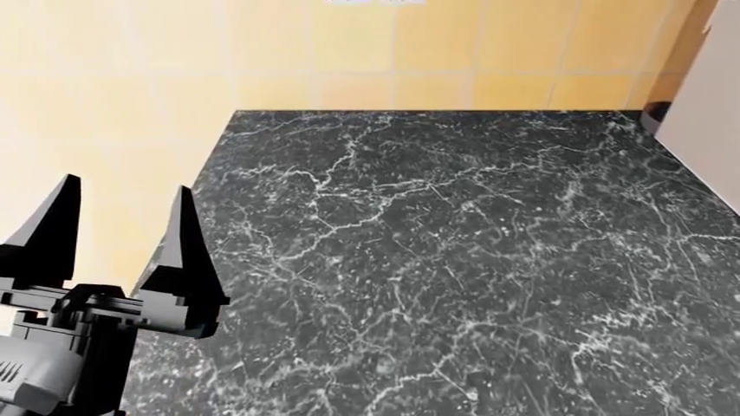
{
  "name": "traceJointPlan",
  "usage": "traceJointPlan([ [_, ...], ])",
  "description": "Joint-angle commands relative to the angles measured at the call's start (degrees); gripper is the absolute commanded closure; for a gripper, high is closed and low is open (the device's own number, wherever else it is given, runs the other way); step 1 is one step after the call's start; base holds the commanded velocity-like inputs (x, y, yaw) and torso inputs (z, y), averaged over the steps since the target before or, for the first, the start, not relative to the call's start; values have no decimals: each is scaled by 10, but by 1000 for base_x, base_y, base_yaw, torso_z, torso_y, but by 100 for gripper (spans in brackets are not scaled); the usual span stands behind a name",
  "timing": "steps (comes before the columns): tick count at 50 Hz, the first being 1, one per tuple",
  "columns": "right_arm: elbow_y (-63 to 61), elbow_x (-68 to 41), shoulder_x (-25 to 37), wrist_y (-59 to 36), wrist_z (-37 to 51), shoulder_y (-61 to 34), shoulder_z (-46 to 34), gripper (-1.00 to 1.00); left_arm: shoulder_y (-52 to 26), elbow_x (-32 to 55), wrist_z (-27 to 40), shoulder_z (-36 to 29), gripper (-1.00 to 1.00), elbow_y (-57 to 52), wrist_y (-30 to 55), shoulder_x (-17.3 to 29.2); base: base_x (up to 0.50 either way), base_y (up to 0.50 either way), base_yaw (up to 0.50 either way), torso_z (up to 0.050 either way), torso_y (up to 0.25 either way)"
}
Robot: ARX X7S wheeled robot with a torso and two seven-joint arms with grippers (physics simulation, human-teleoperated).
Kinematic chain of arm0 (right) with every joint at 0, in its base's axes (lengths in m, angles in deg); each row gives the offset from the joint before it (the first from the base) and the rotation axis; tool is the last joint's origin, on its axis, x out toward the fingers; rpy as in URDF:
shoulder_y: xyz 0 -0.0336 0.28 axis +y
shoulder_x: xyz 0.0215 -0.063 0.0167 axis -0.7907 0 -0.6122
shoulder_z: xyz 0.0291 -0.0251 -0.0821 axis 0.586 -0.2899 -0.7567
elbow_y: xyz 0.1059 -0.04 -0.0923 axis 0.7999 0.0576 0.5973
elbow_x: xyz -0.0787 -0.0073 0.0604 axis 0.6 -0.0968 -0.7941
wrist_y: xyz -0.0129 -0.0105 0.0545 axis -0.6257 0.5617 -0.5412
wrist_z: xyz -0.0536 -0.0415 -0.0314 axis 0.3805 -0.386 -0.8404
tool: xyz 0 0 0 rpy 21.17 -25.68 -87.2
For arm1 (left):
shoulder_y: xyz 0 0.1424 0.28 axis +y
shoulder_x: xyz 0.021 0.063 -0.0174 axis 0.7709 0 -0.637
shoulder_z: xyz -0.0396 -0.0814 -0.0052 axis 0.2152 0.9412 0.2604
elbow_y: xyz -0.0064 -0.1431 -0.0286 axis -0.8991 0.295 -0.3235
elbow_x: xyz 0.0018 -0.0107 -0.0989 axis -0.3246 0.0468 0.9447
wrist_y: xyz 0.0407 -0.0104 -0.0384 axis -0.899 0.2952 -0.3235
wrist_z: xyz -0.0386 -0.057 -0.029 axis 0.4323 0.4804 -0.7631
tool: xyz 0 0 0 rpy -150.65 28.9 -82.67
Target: Pick the mug from the cabinet, place it under the coffee machine dispenser, and press the start button.
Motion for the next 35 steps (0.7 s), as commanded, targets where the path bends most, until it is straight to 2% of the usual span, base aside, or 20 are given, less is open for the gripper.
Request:
traceJointPlan([
  [1,0,1,0,-11,-1,-1,2,-100,2,0,2,-1,-100,1,-2,1,145,0,0,0,0],
  [25,0,0,0,-30,-4,-4,3,-100,-1,2,5,-9,-100,1,0,5,150,0,0,0,0],
  [35,0,0,0,-44,-6,-5,8,-100,-3,8,15,-5,-100,2,5,5,0,0,0,0,1],
])
